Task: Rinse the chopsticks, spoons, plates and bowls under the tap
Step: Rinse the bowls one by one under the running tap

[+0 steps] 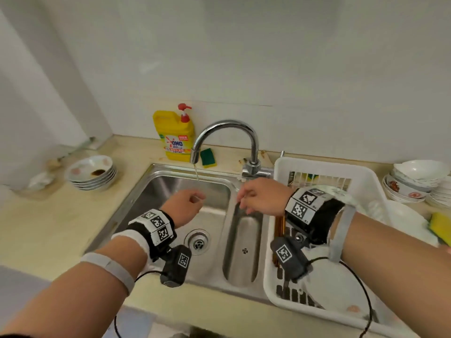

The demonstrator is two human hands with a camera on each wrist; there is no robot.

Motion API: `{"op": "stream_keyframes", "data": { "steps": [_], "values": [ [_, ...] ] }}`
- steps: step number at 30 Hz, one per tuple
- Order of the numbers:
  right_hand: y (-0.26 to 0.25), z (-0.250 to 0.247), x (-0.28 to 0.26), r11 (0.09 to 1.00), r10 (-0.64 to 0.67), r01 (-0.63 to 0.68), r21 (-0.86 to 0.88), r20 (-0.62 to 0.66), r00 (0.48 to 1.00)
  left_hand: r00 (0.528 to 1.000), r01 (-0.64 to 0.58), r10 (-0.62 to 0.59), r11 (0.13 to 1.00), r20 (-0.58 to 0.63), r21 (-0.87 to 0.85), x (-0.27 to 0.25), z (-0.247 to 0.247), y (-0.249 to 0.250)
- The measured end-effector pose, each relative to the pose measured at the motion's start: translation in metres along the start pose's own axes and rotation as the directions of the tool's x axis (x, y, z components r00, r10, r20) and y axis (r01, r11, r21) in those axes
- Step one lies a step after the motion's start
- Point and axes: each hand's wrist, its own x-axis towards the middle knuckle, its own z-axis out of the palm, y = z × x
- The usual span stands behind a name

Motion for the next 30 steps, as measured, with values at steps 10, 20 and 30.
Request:
{"op": "stream_keyframes", "data": {
  "steps": [10, 20, 30],
  "values": [
    [-0.137, 0.094, 0.173, 0.941, -0.133, 0.145, -0.307, 0.06, 0.989, 0.967, 0.091, -0.059, 0.989, -0.249, 0.117, 0.022, -0.142, -0.171],
    [-0.241, 0.16, 0.345, 0.987, 0.001, -0.004, -0.16, -0.018, 1.0, 0.871, 0.369, -0.318, 0.927, -0.374, 0.07, 0.084, -0.284, -0.326],
    [-0.279, 0.2, 0.422, 0.967, 0.226, -0.231, 0.112, 0.054, 0.973, 0.883, 0.417, -0.389, 0.907, -0.263, 0.059, 0.117, -0.31, -0.362]
  ]
}}
